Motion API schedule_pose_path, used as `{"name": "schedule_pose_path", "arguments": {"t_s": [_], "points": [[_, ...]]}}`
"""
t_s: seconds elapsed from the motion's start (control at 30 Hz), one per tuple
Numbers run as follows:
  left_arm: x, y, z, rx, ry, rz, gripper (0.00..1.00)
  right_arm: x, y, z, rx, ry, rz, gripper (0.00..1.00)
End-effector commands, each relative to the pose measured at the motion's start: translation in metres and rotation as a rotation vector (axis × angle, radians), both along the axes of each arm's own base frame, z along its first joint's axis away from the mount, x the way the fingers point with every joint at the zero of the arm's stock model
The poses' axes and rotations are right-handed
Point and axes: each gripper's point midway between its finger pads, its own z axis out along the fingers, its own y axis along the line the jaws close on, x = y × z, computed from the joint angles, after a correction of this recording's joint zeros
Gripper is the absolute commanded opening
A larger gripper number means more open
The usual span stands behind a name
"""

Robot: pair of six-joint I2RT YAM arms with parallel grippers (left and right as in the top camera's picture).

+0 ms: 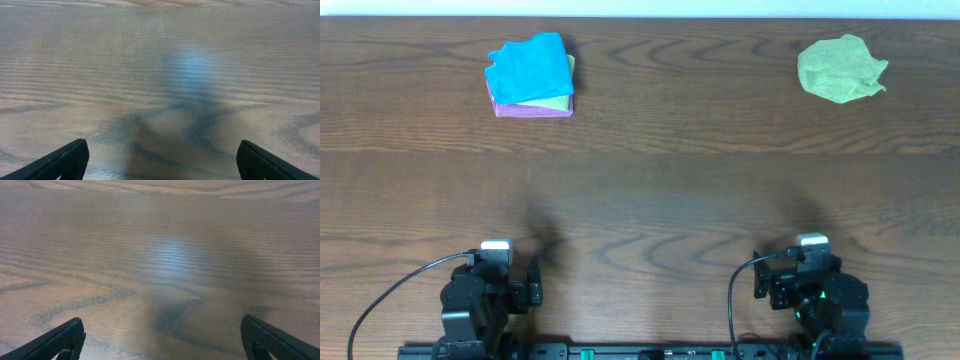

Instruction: Fold the cloth

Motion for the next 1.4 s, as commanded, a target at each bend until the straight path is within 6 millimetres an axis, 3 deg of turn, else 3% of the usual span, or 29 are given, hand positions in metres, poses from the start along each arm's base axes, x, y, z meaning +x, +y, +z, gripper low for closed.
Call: {"name": "schedule_pose_path", "arguments": {"t_s": [0.0,0.57,0.67,0.8,0.9,1.1,1.23,1.37], "points": [[-0.009,0.001,-0.012,0.025,0.054,-0.013,0.95,0.000,0.000,-0.004,0.002,0.003,-0.006,0.99],[-0.009,0.001,-0.012,0.025,0.054,-0.013,0.95,0.001,-0.001,0.000,-0.003,-0.004,-0.009,0.99],[-0.009,0.001,-0.012,0.025,0.054,-0.013,0.96,0.005,-0.004,0.024,0.019,-0.022,-0.044,0.99],[-0.009,0.001,-0.012,0.025,0.054,-0.013,0.95,0.016,-0.022,0.071,0.029,0.005,-0.165,0.99],[-0.009,0.001,-0.012,0.025,0.055,-0.013,0.95,0.036,-0.038,0.119,0.013,0.062,-0.237,0.99],[-0.009,0.001,-0.012,0.025,0.054,-0.013,0.96,0.098,-0.073,0.180,0.031,0.180,-0.384,0.99],[-0.009,0.001,-0.012,0.025,0.054,-0.013,0.95,0.153,-0.096,0.200,0.038,0.235,-0.430,0.99],[-0.009,0.001,-0.012,0.025,0.054,-0.013,0.95,0.206,-0.119,0.200,0.033,0.259,-0.454,0.99]]}}
